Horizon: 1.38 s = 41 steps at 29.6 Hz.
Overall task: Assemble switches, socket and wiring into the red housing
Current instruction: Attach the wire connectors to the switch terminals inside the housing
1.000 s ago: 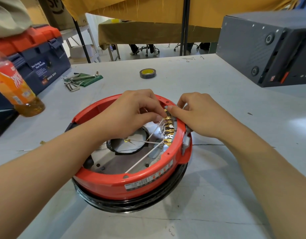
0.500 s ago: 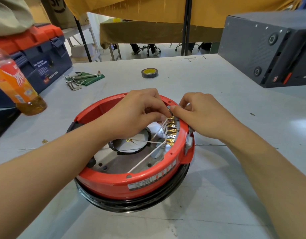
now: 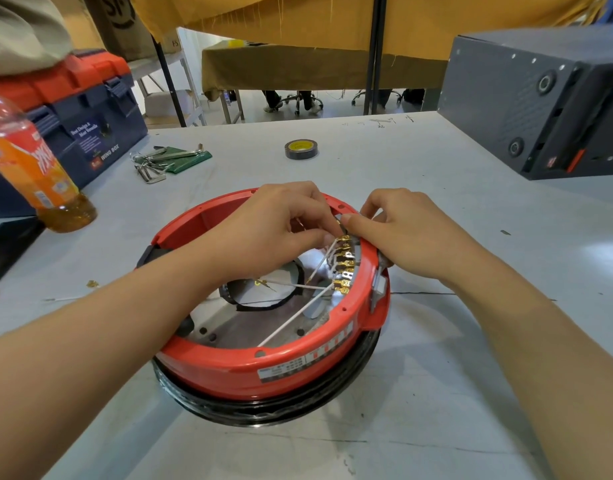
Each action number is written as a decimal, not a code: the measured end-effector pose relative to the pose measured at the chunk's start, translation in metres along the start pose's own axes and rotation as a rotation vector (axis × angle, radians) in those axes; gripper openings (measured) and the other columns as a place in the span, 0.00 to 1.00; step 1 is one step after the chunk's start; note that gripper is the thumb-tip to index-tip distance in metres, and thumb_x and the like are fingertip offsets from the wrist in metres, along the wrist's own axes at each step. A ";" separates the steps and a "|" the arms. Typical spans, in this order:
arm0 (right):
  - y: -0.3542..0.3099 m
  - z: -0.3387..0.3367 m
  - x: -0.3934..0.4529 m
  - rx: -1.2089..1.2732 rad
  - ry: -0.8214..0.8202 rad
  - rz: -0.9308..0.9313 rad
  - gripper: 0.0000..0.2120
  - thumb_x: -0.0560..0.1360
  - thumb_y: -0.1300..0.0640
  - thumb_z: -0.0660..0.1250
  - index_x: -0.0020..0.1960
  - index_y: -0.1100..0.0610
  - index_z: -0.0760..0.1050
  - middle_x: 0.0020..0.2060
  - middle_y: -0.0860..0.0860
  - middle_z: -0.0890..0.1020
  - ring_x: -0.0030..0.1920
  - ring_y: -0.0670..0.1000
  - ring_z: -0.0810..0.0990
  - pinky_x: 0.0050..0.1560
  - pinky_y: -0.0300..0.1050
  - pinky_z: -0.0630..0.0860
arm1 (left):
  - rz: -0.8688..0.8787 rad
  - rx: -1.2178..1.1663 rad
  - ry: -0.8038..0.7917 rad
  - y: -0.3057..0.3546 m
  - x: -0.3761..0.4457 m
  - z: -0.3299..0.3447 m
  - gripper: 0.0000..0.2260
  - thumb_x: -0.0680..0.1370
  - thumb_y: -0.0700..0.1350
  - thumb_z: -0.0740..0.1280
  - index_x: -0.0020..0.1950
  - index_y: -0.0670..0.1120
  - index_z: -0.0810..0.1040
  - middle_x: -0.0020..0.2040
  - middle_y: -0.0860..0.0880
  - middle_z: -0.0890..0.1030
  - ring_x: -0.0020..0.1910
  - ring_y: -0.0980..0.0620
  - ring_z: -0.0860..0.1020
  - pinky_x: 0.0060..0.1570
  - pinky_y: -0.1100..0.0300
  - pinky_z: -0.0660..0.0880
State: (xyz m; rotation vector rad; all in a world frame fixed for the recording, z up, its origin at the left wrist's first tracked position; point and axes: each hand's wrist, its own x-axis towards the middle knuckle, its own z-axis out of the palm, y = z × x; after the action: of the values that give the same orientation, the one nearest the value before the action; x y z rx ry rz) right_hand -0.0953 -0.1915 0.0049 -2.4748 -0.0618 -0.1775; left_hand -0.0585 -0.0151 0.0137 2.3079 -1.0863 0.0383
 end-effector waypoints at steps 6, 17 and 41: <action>0.003 0.003 0.002 -0.007 0.028 -0.014 0.17 0.76 0.45 0.62 0.48 0.59 0.77 0.37 0.52 0.81 0.40 0.51 0.79 0.47 0.51 0.78 | -0.030 -0.016 0.048 0.004 0.001 -0.004 0.06 0.73 0.41 0.72 0.47 0.50 0.83 0.45 0.55 0.78 0.41 0.60 0.76 0.42 0.69 0.71; 0.005 0.007 0.001 -0.004 0.070 -0.064 0.13 0.77 0.45 0.60 0.54 0.52 0.76 0.27 0.49 0.76 0.33 0.47 0.76 0.36 0.43 0.71 | -0.122 -0.053 -0.063 0.002 -0.015 -0.024 0.07 0.72 0.41 0.72 0.46 0.53 0.83 0.43 0.55 0.83 0.43 0.56 0.80 0.51 0.52 0.77; 0.002 0.004 -0.001 0.017 0.113 0.049 0.05 0.74 0.49 0.63 0.41 0.50 0.73 0.29 0.51 0.82 0.33 0.51 0.80 0.41 0.49 0.77 | -0.788 0.236 0.004 -0.098 -0.135 -0.085 0.08 0.75 0.42 0.70 0.52 0.51 0.80 0.52 0.52 0.80 0.48 0.55 0.78 0.50 0.61 0.75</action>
State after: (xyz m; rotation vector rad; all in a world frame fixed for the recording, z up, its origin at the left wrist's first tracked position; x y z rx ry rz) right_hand -0.0951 -0.1906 0.0000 -2.4419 0.0446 -0.2942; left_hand -0.0605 0.1713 0.0005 2.7864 -0.1129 -0.1416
